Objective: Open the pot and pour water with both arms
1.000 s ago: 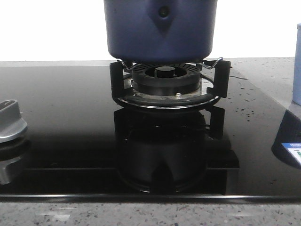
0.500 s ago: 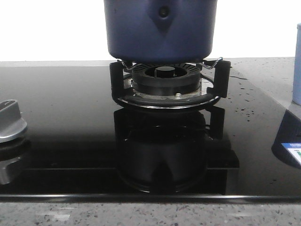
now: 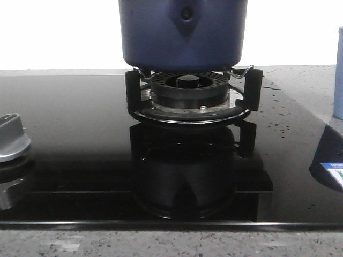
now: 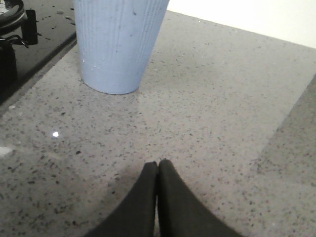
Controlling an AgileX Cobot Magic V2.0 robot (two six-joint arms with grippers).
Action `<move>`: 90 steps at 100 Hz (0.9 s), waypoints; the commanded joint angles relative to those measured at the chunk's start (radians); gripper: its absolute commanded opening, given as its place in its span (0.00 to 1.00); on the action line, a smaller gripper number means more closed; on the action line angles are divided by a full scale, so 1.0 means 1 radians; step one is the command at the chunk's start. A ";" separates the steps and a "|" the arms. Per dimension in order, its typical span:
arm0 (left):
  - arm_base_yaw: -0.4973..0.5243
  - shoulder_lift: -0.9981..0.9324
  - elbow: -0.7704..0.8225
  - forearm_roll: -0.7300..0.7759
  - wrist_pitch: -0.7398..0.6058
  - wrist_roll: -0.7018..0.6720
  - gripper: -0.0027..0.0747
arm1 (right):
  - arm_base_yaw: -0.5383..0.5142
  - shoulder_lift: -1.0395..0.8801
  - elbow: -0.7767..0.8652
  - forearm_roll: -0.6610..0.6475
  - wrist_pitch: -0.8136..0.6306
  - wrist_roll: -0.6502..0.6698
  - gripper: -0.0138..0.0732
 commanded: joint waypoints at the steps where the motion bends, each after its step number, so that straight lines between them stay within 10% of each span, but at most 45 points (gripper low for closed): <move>1: 0.002 -0.003 0.047 0.000 -0.038 -0.002 0.01 | 0.000 -0.013 0.030 -0.076 -0.090 -0.003 0.09; 31: 0.002 -0.003 0.047 -0.131 -0.129 -0.002 0.01 | 0.000 -0.013 0.030 0.093 -0.549 -0.003 0.09; 48: 0.002 -0.003 0.047 -0.495 -0.322 -0.002 0.01 | 0.000 -0.013 0.010 0.458 -0.545 -0.002 0.09; 90: 0.002 -0.003 0.043 -1.160 -0.405 -0.002 0.01 | 0.000 0.034 -0.210 0.413 -0.233 -0.002 0.18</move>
